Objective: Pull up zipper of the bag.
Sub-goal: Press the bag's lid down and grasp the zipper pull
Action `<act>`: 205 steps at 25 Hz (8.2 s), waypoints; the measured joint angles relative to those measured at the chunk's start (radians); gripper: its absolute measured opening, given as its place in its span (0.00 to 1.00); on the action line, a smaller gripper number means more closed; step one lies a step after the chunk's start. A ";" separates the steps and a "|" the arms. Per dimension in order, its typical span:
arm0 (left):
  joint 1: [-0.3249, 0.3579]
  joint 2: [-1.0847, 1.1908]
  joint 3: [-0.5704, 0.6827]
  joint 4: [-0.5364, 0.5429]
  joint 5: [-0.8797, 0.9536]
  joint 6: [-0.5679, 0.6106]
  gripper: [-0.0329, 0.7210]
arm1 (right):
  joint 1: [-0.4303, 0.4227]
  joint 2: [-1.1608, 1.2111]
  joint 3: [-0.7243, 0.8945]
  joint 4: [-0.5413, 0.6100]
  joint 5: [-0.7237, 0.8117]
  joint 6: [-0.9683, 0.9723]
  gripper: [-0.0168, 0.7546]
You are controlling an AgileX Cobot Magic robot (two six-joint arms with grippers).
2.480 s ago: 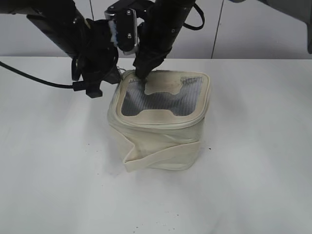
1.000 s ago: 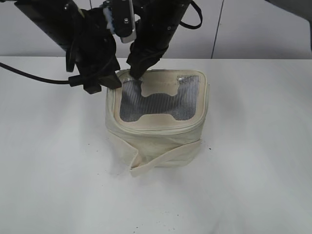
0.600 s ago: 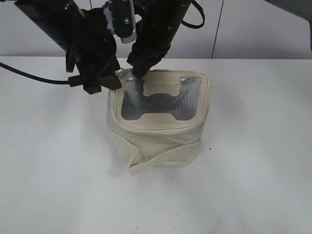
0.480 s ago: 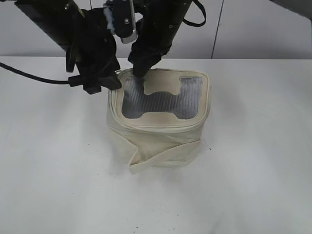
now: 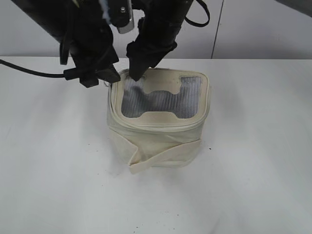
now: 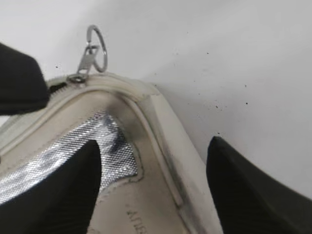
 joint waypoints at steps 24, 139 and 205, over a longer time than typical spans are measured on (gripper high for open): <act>0.241 -0.039 0.000 -0.336 0.092 -0.042 0.57 | -0.041 0.003 0.000 0.070 0.001 -0.265 0.71; 0.160 0.102 0.000 -0.165 0.046 -0.016 0.04 | -0.094 0.051 -0.003 0.125 0.017 -0.150 0.07; 0.110 0.124 0.000 -0.148 -0.092 -0.018 0.08 | -0.123 0.044 -0.003 0.171 0.022 -0.199 0.07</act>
